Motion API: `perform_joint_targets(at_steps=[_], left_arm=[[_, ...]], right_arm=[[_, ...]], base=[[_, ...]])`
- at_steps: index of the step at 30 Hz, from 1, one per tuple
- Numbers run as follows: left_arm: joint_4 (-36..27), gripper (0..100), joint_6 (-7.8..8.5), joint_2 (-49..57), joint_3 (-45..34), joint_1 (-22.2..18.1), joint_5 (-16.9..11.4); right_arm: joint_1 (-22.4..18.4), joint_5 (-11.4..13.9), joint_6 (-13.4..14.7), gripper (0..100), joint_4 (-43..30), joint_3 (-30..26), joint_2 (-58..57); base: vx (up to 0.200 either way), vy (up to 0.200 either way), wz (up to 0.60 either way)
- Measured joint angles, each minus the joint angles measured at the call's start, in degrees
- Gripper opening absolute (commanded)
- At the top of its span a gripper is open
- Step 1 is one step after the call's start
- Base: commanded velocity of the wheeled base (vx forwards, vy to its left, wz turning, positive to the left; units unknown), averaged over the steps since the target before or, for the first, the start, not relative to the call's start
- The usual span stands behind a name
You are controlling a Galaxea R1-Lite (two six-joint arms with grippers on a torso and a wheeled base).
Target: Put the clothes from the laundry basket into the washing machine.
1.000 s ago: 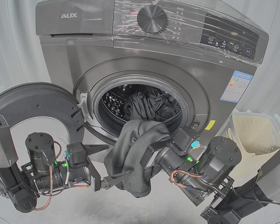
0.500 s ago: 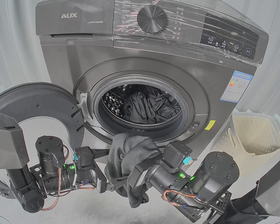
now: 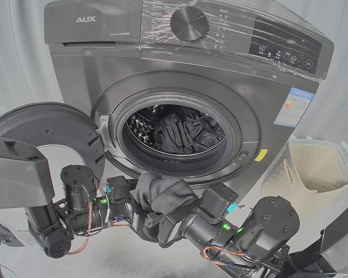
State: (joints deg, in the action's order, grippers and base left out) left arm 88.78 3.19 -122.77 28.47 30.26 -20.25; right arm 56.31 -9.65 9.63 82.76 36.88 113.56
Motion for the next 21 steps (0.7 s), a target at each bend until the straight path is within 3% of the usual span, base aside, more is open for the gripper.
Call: perform_joint_targets(at_steps=[8, 17, 18, 21], left_arm=[[0.0, 0, -1.58, 0.9, 0.7, -0.4, 2.1], [0.0, 0, -2.97, 5.8, -0.7, -0.4, 3.1], [0.0, 0, -3.04, 6.2, -1.0, -0.3, 3.2], [0.0, 0, -3.22, 7.9, -2.5, -0.3, 3.6]], right_arm=[[-2.8, -1.6, 1.0, 0, -0.5, -2.9, -1.4], [-5.6, -1.0, 1.2, 0, 0.0, -9.8, -2.6], [-5.7, -1.0, 1.2, 100, 0.0, -10.1, -2.7], [-5.7, -1.0, 1.3, 100, 0.0, -10.6, -2.9]], base=[[0.000, 0.000, 0.00], [0.000, 0.000, 0.00], [0.000, 0.000, 0.00], [0.000, 0.000, 0.00]])
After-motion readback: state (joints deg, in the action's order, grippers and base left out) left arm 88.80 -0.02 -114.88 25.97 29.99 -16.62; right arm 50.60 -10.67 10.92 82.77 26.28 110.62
